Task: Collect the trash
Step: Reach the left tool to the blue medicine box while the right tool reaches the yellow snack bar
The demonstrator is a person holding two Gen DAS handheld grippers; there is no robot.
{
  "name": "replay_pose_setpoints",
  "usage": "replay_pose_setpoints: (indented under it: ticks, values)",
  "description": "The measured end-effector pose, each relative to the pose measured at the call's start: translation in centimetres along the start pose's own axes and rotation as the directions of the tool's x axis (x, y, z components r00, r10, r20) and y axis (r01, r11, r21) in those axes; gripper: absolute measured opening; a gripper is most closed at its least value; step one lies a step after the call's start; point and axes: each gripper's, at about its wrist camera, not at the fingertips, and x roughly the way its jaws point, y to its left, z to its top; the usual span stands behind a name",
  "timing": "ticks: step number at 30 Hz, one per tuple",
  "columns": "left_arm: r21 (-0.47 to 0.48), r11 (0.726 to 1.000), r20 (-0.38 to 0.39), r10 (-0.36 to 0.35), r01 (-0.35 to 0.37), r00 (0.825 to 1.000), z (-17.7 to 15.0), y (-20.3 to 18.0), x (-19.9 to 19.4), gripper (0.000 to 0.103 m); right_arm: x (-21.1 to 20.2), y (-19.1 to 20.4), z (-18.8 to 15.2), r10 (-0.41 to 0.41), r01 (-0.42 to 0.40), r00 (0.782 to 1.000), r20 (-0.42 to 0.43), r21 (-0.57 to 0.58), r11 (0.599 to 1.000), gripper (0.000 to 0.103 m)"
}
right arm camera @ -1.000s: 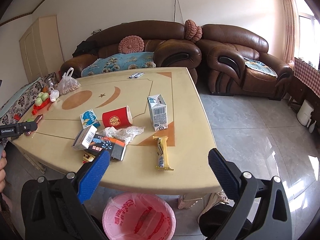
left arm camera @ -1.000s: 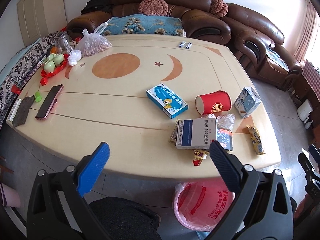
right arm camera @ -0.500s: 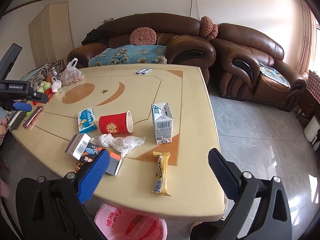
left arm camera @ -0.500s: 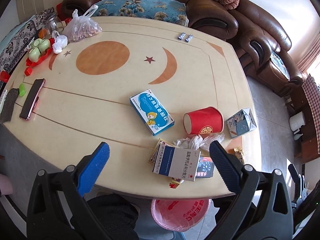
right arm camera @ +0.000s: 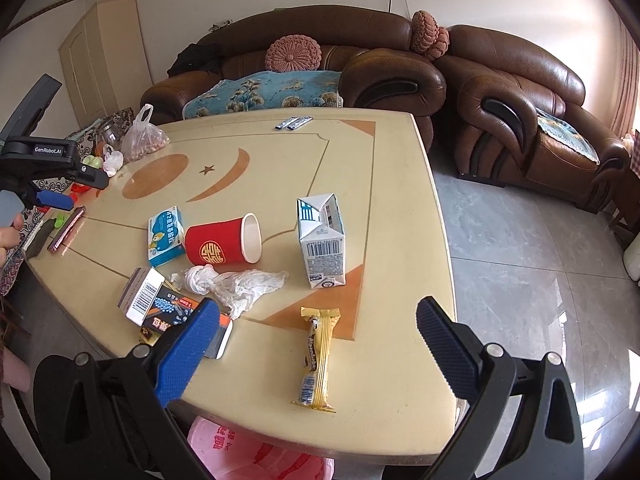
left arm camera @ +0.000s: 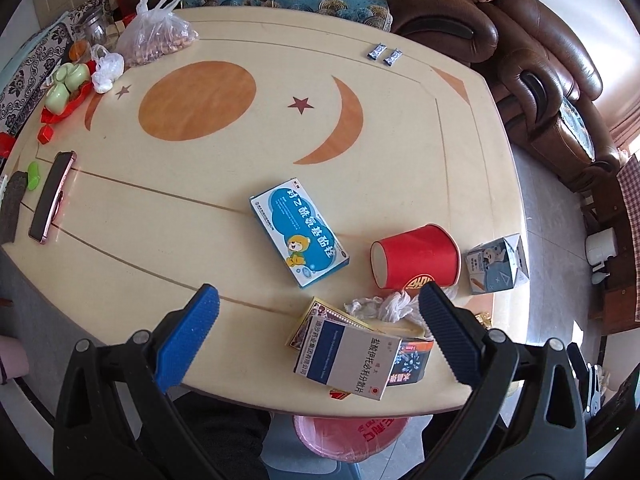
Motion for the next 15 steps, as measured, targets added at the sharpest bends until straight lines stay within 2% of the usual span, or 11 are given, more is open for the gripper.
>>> replay_pose_setpoints:
  ticks: [15]
  values:
    - [-0.102, 0.995, -0.162, -0.011, -0.005, 0.987, 2.5, 1.3, 8.1, 0.098, 5.6, 0.5, -1.8, 0.026, -0.03, 0.992, -0.12, -0.029, 0.999, 0.097]
